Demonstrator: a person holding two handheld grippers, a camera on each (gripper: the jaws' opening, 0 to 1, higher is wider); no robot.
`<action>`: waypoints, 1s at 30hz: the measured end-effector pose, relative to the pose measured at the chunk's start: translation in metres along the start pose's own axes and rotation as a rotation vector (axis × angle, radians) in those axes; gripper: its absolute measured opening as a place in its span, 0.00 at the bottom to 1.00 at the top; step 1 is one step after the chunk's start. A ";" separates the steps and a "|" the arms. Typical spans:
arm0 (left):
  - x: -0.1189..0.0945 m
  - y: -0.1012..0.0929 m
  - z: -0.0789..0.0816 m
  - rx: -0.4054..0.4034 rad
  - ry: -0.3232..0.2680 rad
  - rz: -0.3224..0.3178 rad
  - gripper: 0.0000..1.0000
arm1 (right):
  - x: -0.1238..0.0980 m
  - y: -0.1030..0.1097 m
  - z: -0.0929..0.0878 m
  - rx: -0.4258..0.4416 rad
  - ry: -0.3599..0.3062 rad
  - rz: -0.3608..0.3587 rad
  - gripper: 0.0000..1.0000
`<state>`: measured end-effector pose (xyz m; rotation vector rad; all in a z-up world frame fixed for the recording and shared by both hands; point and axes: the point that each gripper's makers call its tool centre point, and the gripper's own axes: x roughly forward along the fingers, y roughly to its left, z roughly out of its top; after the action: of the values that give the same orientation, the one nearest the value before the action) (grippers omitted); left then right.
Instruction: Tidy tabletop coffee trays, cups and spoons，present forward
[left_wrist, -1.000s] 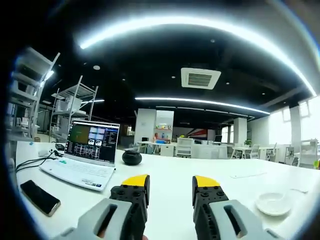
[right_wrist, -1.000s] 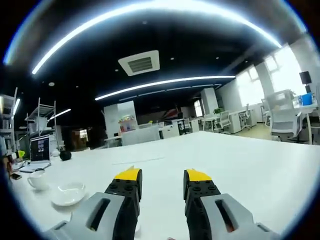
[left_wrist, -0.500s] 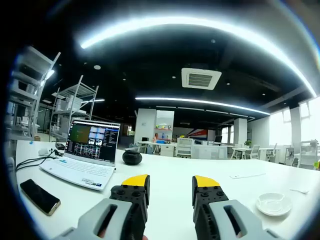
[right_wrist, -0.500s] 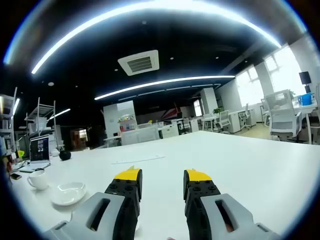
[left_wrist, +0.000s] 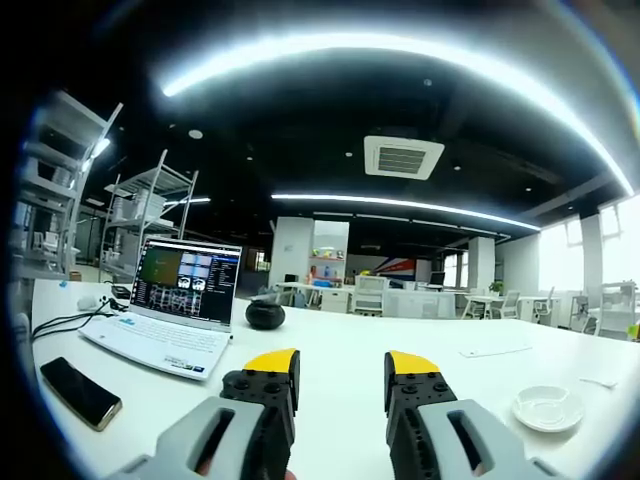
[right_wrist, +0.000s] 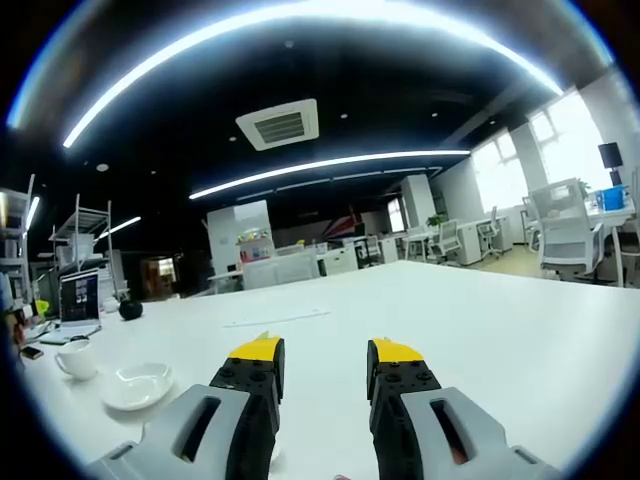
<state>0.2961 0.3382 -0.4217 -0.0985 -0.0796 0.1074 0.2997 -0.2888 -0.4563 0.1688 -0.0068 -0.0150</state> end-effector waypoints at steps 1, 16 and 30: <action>0.000 0.000 0.000 0.000 0.000 0.000 0.35 | 0.000 0.000 0.000 0.000 0.001 0.000 0.34; -0.001 0.001 0.001 -0.006 0.000 -0.003 0.35 | -0.001 0.001 0.001 -0.006 -0.002 0.002 0.34; -0.005 0.006 0.000 -0.010 0.024 -0.004 0.35 | 0.003 0.005 0.009 -0.004 0.000 0.031 0.34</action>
<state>0.2903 0.3431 -0.4222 -0.1100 -0.0559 0.1020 0.3025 -0.2852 -0.4464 0.1647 -0.0093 0.0159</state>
